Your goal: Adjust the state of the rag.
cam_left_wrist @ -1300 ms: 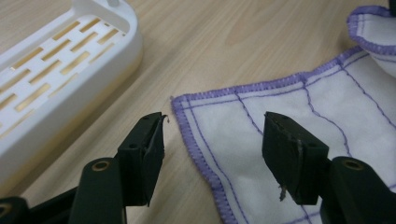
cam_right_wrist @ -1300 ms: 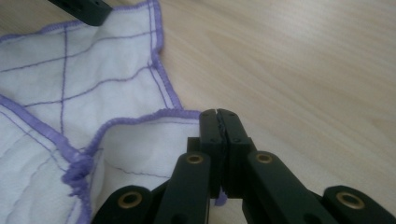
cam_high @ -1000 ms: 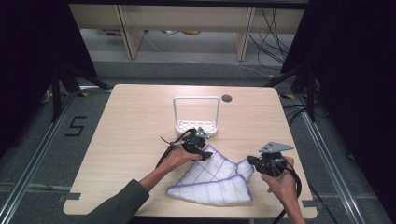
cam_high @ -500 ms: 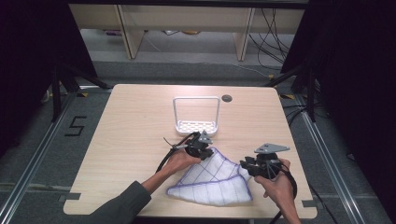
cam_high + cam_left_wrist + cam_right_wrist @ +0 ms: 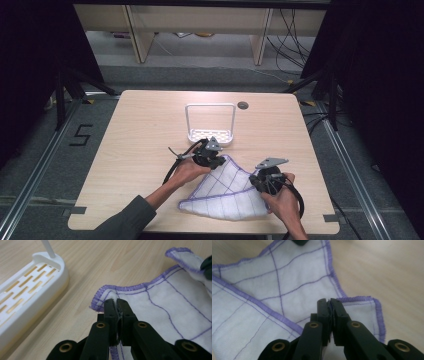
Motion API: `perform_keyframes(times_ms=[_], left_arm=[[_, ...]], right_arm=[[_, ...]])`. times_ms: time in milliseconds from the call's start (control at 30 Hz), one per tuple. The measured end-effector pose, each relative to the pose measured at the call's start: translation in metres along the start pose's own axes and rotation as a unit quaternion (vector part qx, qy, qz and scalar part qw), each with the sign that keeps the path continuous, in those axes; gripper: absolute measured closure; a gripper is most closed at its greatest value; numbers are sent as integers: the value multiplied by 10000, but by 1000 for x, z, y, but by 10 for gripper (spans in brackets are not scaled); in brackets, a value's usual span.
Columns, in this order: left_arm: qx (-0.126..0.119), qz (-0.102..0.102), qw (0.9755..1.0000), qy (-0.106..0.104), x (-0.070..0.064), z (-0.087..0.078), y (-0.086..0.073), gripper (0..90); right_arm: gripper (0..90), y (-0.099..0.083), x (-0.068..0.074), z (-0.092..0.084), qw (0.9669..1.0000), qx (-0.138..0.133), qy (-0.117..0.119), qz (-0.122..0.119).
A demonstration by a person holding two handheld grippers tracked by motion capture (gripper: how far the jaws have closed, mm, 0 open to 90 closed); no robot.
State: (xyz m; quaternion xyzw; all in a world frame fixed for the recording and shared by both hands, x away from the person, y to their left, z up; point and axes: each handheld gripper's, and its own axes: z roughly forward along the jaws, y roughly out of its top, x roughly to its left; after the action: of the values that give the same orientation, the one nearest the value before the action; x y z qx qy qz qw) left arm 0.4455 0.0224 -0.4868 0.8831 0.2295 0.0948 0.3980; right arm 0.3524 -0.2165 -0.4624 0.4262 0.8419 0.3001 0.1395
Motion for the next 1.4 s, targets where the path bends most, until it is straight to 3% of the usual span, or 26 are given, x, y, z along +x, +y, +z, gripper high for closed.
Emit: perform_keyframes(times_ms=[133,167,233,267,300,333,400,500,633,667,767,800,833,933,1067,1100,1133,1167,1200,1233,1300,1333,1367,1400], left_arm=[[-112,-89,9998,145,8,-17,-3,863],[-215,-172,9994,224,14,-31,-8,863],[-309,-302,9986,309,20,-44,-16,863],[-309,-302,9986,309,20,-44,-16,863],[-424,-536,9974,217,24,-53,-27,863],[-487,-706,9962,161,24,-55,-32,863],[-433,-668,9966,229,22,-54,-38,862],[-398,-643,9969,210,24,-48,-43,859],[-292,-708,9969,185,26,-38,-45,856],[-193,-624,9977,178,27,-37,-46,855],[-161,-648,9976,179,28,-34,-46,852],[-197,-674,9974,187,28,-33,-46,852],[-210,-688,9973,175,28,-33,-45,851],[-214,-676,9973,171,28,-34,-45,850],[-290,-752,9966,177,28,-34,-43,850],[-299,-761,9965,162,28,-34,-43,850],[-292,-737,9967,159,29,-34,-42,849],[-338,-774,9963,170,29,-33,-42,849],[-338,-774,9963,170,29,-33,-42,850],[-292,-712,9969,177,30,-34,-42,849],[-306,-711,9969,162,30,-34,-41,850],[-306,-711,9969,162,30,-34,-41,851],[-419,-793,9958,176,30,-35,-41,852],[-419,-793,9958,176,30,-35,-41,853]], right_arm=[[878,3,-6,-19,9995,-315,-56,-69],[878,1,-14,-30,9981,-569,-149,-156],[878,-6,-18,-37,9971,-699,-243,186],[878,-6,-18,-37,9971,-699,-243,186],[877,-19,-29,-40,9964,-771,-218,264],[875,-23,-30,-39,9958,-774,-161,453],[845,-35,-36,-29,9927,-803,80,898],[750,-45,-49,-13,9914,-588,-76,1163],[693,-41,-56,-13,9910,-738,-181,1100],[662,-38,-56,-14,9907,-776,-137,1113],[613,-24,-58,-12,9929,-669,-342,918],[596,-20,-58,-11,9923,-608,-342,1023],[582,-15,-63,-6,9933,-658,-325,891],[555,-8,-66,-3,9932,-504,-356,992],[550,10,-72,11,9952,-367,-277,867],[552,13,-73,15,9957,-301,-167,864],[554,15,-74,18,9966,-218,-229,767],[556,16,-71,22,9953,-70,-221,945],[556,16,-71,22,9953,-70,-221,945],[595,17,-71,30,9958,110,-180,896],[696,17,-73,36,9961,214,-145,845],[696,17,-73,36,9961,214,-145,845],[836,17,-73,39,9968,127,-54,790],[872,17,-72,39,9972,59,-12,742]])
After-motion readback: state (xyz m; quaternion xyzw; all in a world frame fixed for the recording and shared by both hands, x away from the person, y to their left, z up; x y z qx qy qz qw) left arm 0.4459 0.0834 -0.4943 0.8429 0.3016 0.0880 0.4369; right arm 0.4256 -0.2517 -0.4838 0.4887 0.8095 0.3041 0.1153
